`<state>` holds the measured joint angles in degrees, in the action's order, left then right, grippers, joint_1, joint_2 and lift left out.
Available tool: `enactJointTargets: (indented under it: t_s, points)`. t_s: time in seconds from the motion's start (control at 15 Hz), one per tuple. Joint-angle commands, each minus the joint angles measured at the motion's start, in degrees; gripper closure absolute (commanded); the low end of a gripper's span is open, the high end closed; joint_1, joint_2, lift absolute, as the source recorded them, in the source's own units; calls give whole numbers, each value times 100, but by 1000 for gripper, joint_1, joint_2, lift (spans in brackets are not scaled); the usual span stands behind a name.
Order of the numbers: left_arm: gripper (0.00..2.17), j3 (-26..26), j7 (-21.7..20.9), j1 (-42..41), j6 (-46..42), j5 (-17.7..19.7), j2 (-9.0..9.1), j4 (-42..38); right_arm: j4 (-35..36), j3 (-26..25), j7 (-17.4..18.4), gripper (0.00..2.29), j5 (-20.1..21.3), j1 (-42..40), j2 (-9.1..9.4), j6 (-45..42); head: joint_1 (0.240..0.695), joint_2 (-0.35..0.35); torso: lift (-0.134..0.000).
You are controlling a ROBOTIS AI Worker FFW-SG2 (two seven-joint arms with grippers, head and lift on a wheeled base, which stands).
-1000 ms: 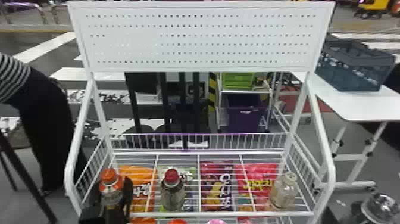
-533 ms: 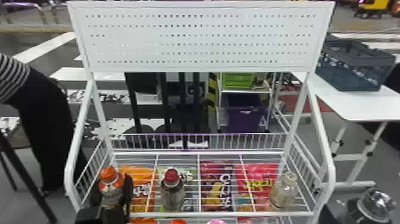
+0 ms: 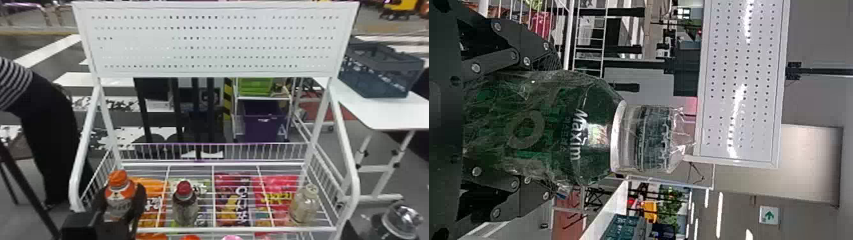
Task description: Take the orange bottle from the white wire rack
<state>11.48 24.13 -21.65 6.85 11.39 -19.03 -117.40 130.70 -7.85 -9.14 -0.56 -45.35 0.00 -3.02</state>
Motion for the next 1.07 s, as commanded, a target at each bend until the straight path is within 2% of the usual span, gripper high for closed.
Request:
enactJointTargets:
  t_s: [0.0, 0.33, 0.6, 1.0]
  points:
    - [1723, -269, -57, -427, 348, -5, -21, -697, -9, 20, 0, 829, 3, 0, 5, -1, 499, 0, 0]
    - [1723, -761, -84, -1166, 14, -40, 58, -1198, 35, 38, -36, 829, -6, -44, 5, -18, 499, 0, 0]
    - [1723, -963, -84, -1684, -443, -40, 102, -1584, 70, 47, -36, 829, 3, -70, 5, -18, 499, 0, 0]
    - [1720, -1016, -92, -1728, -372, -40, 102, -1672, 96, 64, -44, 829, 3, -79, 5, -1, 499, 0, 0]
